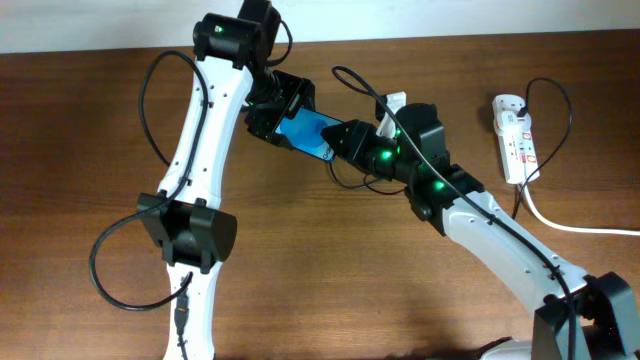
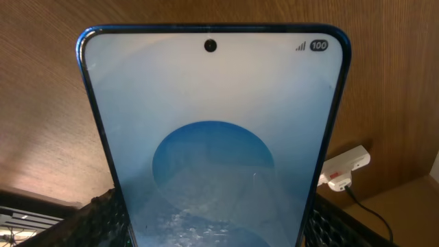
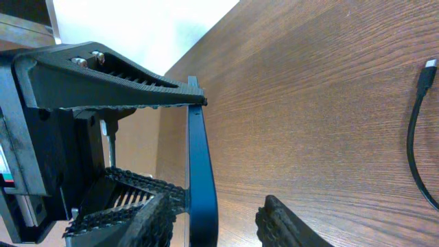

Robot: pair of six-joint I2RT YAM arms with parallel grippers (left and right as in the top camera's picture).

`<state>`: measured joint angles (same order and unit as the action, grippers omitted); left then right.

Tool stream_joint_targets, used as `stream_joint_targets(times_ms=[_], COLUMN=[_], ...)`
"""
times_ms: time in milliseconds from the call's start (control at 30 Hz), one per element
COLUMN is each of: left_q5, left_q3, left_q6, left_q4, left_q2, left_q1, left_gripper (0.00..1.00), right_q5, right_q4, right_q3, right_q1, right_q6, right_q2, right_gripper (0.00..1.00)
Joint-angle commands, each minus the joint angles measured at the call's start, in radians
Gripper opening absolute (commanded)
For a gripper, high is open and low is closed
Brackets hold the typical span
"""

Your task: Plug charger to phone and switch on socket

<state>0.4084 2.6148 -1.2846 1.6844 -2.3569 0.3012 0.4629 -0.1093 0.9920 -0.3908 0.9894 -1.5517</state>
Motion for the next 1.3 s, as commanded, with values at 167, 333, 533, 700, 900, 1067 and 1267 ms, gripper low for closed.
stream_joint_targets(times_ms=[167, 333, 533, 700, 900, 1067, 1267], left_q5=[0.022, 0.022, 0.022, 0.022, 0.022, 0.022, 0.021], left_q3=[0.026, 0.026, 0.026, 0.026, 0.026, 0.026, 0.026], left_q6=[-0.013, -0.013, -0.013, -0.013, -0.013, -0.013, -0.012], left_q4=[0.004, 0.004, 0.004, 0.004, 0.004, 0.004, -0.003], left_q2=[0.001, 0.001, 0.001, 0.001, 0.001, 0.001, 0.001], left_q1=[0.012, 0.015, 0.017, 0.017, 0.017, 0.017, 0.007], left_gripper=[0.00, 0.00, 0.00, 0.00, 0.25, 0.95, 0.99], right_q5=[-0.043, -0.063, -0.072, -0.072, -0.075, -0.075, -0.074], right_q4=[-0.004, -0.003, -0.003, -0.003, 0.000, 0.000, 0.000], right_q3=[0.011, 0.011, 0.011, 0.011, 0.011, 0.011, 0.011], right_q1=[-0.034, -0.047, -0.048, -0.047, -0.047, -0.046, -0.044], right_q6=[-0.005, -0.012, -0.012, -0.012, -0.012, -0.012, -0.012], right_q2=[-0.011, -0.011, -0.011, -0.011, -0.011, -0.011, -0.006], right_gripper=[0.44, 0.40, 0.24, 0.09, 0.04, 0.04, 0.04])
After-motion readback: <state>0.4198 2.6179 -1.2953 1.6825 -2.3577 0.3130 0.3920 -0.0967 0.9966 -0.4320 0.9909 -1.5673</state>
